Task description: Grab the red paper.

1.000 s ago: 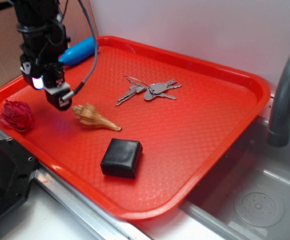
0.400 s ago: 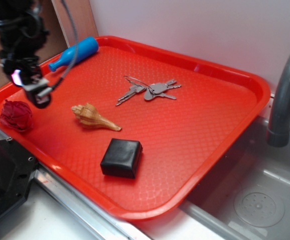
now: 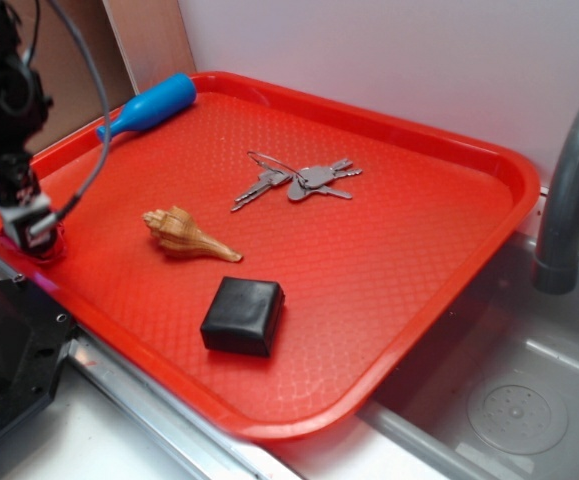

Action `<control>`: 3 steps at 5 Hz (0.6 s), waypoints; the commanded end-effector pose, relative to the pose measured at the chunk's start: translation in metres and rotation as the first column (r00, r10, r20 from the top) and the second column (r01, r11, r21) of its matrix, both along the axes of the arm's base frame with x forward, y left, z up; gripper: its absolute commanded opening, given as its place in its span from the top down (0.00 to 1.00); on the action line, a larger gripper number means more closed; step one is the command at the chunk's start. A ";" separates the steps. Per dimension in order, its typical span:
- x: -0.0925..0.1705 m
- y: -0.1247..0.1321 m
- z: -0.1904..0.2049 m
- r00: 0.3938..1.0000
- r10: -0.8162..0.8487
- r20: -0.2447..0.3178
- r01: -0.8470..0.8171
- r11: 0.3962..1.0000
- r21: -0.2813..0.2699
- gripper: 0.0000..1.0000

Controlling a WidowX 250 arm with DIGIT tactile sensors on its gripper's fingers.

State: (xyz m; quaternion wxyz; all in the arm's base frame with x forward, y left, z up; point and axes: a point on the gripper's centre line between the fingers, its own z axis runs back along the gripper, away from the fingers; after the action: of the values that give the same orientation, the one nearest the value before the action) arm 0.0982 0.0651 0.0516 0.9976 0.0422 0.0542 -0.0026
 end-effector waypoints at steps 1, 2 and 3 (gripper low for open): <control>0.007 0.002 -0.022 0.999 -0.038 -0.016 0.039 0.999 0.021 0.00; -0.003 0.001 -0.035 0.997 -0.080 -0.005 0.080 0.997 0.013 0.00; -0.015 0.004 -0.037 0.997 -0.074 0.010 0.074 0.997 0.021 0.00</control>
State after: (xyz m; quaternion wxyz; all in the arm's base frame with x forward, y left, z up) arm 0.1015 0.0718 0.0208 0.9979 0.0626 0.0173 -0.0039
